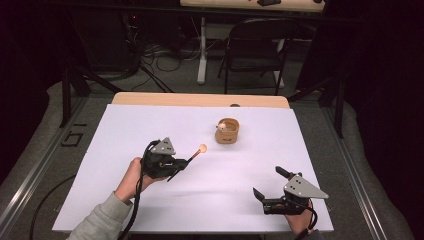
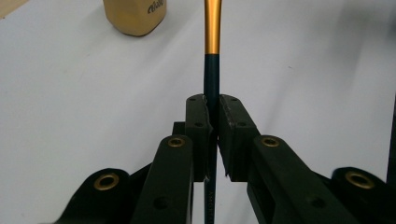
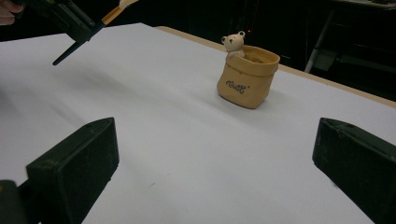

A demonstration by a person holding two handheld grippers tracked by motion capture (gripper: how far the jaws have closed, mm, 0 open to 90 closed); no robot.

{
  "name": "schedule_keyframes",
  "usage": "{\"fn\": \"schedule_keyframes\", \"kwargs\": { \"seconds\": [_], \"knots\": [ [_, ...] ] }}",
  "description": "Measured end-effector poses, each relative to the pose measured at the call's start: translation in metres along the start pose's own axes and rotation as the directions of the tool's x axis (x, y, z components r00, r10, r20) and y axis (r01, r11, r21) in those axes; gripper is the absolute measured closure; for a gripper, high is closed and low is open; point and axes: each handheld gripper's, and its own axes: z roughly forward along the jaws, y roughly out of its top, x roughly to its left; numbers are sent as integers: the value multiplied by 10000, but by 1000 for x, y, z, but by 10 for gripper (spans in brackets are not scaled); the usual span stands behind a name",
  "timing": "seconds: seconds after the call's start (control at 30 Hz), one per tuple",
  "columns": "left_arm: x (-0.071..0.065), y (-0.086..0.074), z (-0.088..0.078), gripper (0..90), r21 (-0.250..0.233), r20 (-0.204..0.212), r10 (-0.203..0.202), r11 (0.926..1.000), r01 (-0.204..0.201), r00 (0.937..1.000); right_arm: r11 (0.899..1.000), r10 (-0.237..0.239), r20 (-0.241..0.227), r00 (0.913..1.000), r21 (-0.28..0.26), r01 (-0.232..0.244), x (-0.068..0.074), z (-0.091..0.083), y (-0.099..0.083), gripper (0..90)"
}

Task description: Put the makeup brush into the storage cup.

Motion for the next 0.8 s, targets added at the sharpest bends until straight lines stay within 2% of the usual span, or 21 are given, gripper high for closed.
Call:
{"fn": "schedule_keyframes", "kwargs": {
  "seconds": [0.43,0.77,0.8],
  "knots": [
    [-4,-2,6,826,-496,-10,70,9987,-70,10000,10000,15,-18,10000,35,-15,0,0,0,0],
    [-7,-3,9,826,-1137,-125,122,9934,-135,9998,10000,12,-53,10000,61,-11,0,0,0,0],
    [-7,-4,9,826,-1166,-36,110,9931,-114,9999,10000,20,-47,10000,41,-20,0,1,0,0]
  ]
}}
